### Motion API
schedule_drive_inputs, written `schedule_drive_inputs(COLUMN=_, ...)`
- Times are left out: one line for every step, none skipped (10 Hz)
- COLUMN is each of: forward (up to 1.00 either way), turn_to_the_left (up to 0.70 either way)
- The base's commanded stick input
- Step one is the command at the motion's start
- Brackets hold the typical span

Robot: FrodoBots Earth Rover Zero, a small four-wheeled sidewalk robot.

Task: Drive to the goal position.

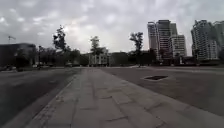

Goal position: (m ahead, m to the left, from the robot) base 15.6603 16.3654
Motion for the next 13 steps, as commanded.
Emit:
schedule_drive_inputs(forward=1.0, turn_to_the_left=0.0)
schedule_drive_inputs(forward=1.0, turn_to_the_left=0.0)
schedule_drive_inputs(forward=1.0, turn_to_the_left=0.17)
schedule_drive_inputs(forward=1.0, turn_to_the_left=0.4)
schedule_drive_inputs(forward=1.0, turn_to_the_left=0.37)
schedule_drive_inputs(forward=1.0, turn_to_the_left=0.23)
schedule_drive_inputs(forward=1.0, turn_to_the_left=0.09)
schedule_drive_inputs(forward=1.0, turn_to_the_left=0.0)
schedule_drive_inputs(forward=1.0, turn_to_the_left=0.0)
schedule_drive_inputs(forward=1.0, turn_to_the_left=0.0)
schedule_drive_inputs(forward=1.0, turn_to_the_left=0.0)
schedule_drive_inputs(forward=1.0, turn_to_the_left=0.0)
schedule_drive_inputs(forward=1.0, turn_to_the_left=0.0)
